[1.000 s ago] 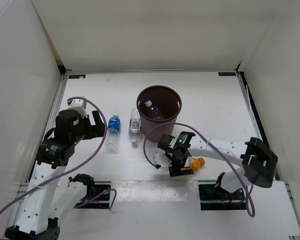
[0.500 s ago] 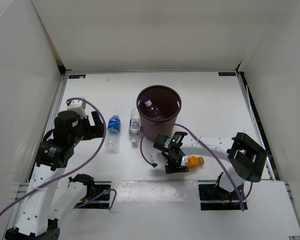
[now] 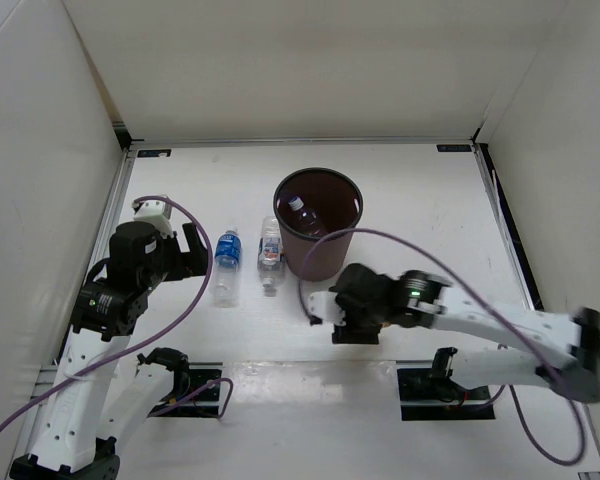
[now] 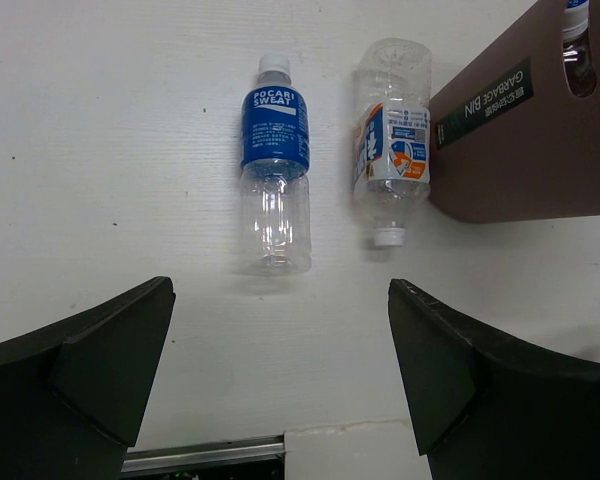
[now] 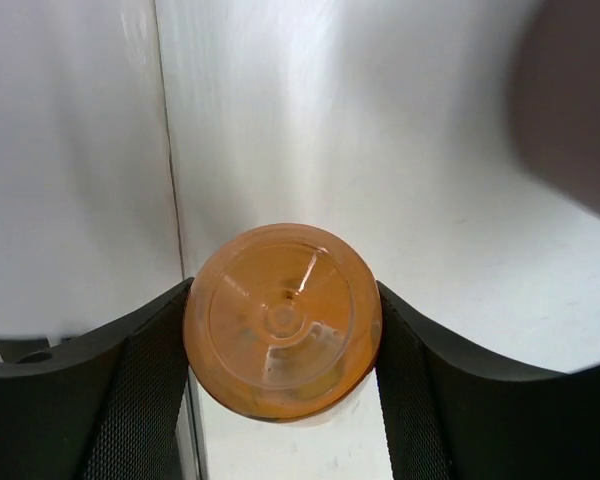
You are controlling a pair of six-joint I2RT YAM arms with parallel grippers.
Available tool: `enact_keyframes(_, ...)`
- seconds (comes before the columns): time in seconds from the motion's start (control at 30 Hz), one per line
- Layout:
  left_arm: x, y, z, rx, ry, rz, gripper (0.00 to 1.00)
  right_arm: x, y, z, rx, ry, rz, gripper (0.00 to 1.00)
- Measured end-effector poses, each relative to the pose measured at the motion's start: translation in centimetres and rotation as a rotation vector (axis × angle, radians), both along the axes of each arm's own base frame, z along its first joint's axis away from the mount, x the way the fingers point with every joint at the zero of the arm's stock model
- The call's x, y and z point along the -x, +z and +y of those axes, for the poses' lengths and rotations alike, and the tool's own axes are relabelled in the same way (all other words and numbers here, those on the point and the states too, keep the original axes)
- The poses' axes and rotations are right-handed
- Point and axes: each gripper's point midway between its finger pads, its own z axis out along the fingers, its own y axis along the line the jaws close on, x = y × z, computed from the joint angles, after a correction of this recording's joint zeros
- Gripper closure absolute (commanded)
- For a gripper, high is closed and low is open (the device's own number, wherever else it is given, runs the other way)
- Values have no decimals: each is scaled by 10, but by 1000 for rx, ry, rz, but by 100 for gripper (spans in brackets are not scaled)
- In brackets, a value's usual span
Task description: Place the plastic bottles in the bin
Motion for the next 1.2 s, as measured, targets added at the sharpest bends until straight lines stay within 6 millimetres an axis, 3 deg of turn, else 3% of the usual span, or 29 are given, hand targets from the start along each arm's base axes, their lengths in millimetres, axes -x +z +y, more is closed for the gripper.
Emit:
enact_keyframes(0.07,0,0,1,-2,3,1,0,3,34,5,-177,-17,-22,100)
enact_keyframes(0.23,0,-1,4,-11,17,1,0,7,141,1,-694,-49,-163,100)
enact_keyframes(0.37,-1,-1,5,-17,24,2,0,-7,217,-11,-999,-170,-298,100)
enact_keyframes(0.5,-3,-4,5,-23,28,15,0,-42,274,-6,-1119,-340,-370,100)
enact_keyframes(0.63,-7,-9,5,-32,30,39,0,-118,326,2,-1210,-617,-390,100)
enact_keyframes(0.7,-8,-12,4,-36,30,54,0,-150,332,7,-1250,-684,-353,100)
enact_keyframes(0.77,-11,-16,4,-41,31,72,0,-181,321,17,-1244,-753,-306,100)
enact_keyframes(0.83,-13,-21,3,-46,29,95,0,-197,300,37,-1208,-778,-249,98)
enact_keyframes(0.9,-16,-26,2,-52,29,117,0,-205,276,58,-1155,-782,-196,85)
enact_keyframes(0.97,-18,-30,2,-56,30,134,0,-208,251,77,-1091,-786,-135,18)
enact_keyframes(1.0,-18,-31,2,-57,32,139,0,-210,244,83,-1063,-795,-108,10)
enact_keyframes(1.1,-19,-32,3,-59,44,141,0,-218,244,88,-1010,-850,-75,10)
enact_keyframes(1.2,-19,-31,5,-56,63,141,0,-218,272,75,-1043,-903,-116,10)
